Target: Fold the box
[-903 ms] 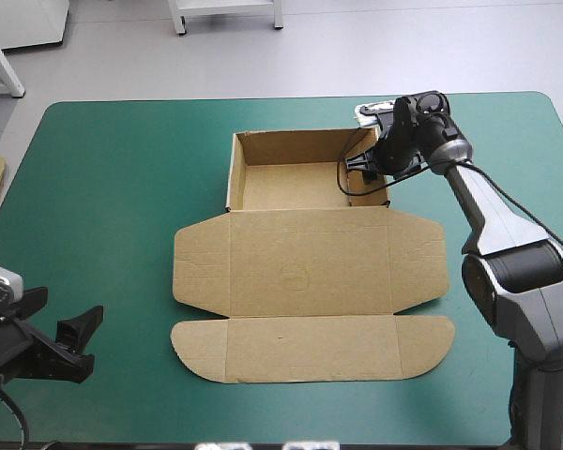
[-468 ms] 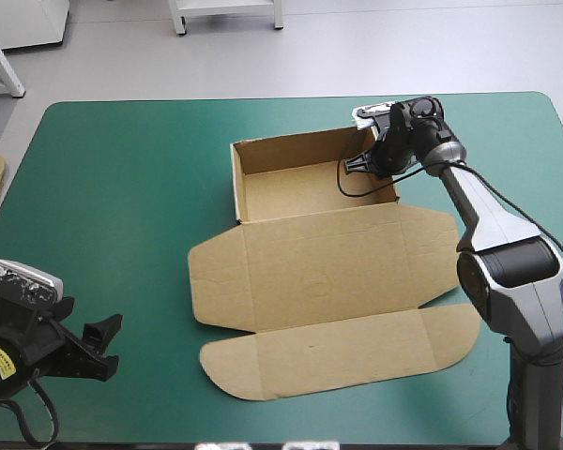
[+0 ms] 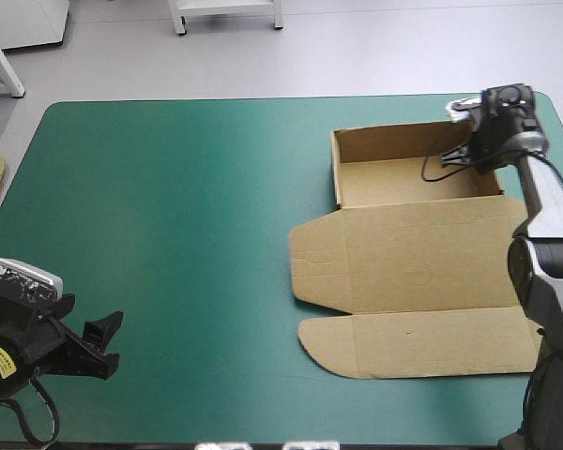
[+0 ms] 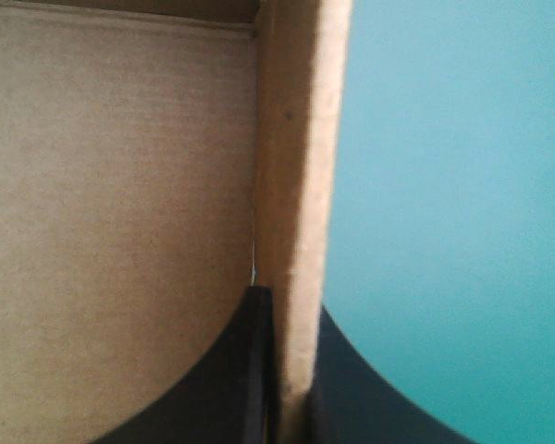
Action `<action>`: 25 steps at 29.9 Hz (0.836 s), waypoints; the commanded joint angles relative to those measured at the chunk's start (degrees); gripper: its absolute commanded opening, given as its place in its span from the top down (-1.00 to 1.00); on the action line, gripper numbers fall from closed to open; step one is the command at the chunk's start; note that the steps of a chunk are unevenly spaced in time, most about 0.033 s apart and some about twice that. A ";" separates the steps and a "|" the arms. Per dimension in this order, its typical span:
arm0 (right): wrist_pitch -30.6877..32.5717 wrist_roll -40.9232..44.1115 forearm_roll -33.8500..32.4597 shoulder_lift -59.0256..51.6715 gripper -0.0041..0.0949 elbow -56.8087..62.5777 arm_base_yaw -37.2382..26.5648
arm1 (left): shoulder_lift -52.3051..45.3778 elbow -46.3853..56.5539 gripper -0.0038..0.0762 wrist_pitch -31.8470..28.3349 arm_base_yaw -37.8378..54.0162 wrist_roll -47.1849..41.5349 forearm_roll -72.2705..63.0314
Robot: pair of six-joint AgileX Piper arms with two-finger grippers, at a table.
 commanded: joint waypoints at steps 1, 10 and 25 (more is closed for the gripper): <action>-1.68 -2.91 -8.31 -3.80 0.96 -1.53 -7.73 | 0.34 -1.27 -0.33 -3.59 -0.39 0.06 -0.21; -5.49 -5.65 -6.74 -3.80 0.96 -1.43 -22.62 | 0.45 -1.27 -0.33 -3.59 -0.39 0.06 -0.19; -7.39 -6.73 7.08 -3.80 -0.69 -1.84 -26.78 | 0.68 -1.27 -0.33 -3.95 -0.39 0.06 -0.08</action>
